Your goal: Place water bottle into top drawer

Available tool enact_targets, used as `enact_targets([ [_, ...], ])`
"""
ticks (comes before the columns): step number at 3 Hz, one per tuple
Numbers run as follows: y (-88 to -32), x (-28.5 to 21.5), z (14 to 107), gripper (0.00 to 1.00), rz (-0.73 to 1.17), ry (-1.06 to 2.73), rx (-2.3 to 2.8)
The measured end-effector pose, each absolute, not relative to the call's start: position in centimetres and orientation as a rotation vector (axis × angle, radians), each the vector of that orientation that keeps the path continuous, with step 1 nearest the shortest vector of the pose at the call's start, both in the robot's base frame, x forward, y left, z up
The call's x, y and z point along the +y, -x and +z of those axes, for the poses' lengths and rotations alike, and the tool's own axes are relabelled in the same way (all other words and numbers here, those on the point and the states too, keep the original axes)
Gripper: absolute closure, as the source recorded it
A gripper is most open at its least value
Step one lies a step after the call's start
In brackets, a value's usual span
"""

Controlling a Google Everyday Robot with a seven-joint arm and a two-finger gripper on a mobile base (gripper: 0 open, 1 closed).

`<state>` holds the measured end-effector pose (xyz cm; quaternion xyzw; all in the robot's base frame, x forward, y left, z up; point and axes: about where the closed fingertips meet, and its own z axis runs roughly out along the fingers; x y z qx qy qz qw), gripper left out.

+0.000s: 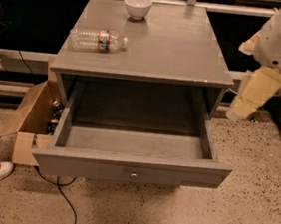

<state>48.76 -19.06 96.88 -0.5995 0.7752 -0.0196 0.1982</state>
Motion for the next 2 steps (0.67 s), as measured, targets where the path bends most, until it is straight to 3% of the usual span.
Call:
enact_targets([
  [2,-56.3,-15.2,95.3,0.0,0.081,1.513,2.13],
])
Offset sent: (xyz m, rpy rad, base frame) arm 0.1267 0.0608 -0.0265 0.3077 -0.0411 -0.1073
